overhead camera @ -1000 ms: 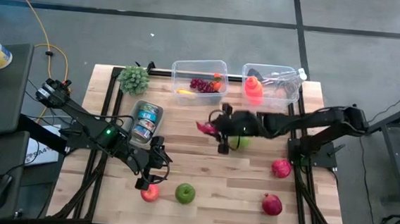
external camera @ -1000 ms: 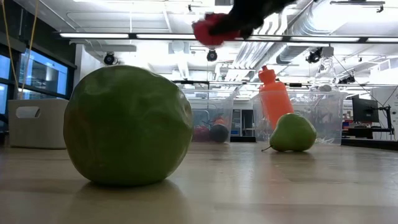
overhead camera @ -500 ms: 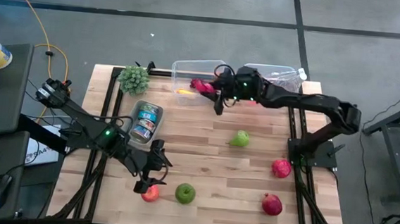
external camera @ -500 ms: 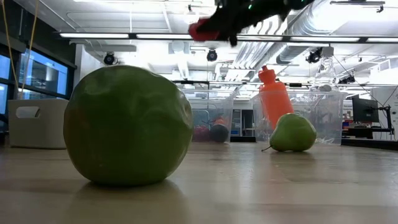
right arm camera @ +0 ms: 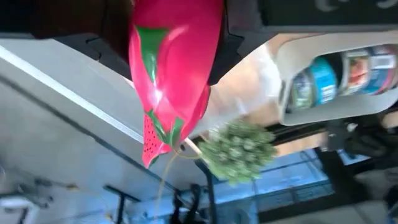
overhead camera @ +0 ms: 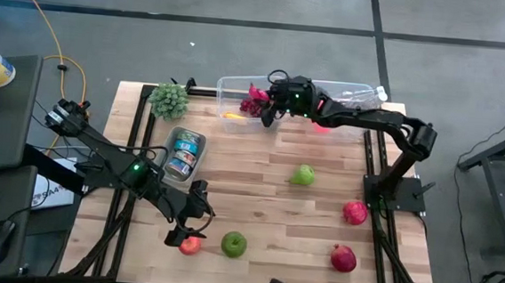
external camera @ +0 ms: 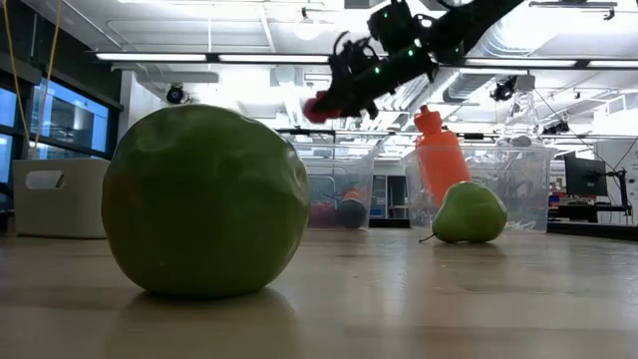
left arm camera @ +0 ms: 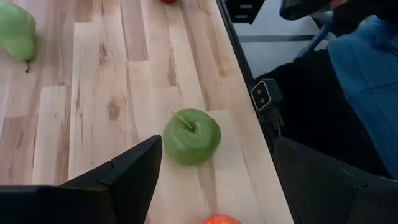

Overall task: Pick & Place Food Item
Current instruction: Put the dragon fruit into the left transparent bin, then put the green apple into the transparent bin

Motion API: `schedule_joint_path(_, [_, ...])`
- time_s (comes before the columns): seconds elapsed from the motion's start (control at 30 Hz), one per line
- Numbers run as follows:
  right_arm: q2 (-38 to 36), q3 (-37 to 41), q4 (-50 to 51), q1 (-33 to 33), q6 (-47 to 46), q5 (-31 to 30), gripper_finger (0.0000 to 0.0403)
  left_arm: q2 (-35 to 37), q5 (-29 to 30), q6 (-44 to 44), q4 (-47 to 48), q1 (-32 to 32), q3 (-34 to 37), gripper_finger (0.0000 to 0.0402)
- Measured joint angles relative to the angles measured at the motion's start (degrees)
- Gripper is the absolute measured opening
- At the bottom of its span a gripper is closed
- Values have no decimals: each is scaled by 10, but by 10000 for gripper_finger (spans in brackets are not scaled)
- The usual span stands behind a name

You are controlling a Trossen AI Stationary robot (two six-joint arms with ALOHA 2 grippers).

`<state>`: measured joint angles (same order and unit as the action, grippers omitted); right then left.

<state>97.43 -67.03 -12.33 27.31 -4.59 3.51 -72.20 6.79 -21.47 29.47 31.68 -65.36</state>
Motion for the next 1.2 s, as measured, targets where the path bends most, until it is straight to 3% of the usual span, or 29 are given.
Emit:
schedule_joint_path(0.13, [2, 0, 27, 13, -17, 0, 111, 0, 0, 0, -2, 0, 0, 303])
schedule_joint_path(0.7, [3, 0, 85, 12, -18, -17, 114, 0, 1, 1, -36, 0, 0, 303])
schedule_joint_path(0.97, [3, 0, 78, 0, -38, -107, 221, 0, 1, 1, -36, 0, 0, 303])
schedule_joint_path(1.2, [10, 0, 83, -10, -31, -110, 274, 0, 1, 8, -36, 0, 0, 303])
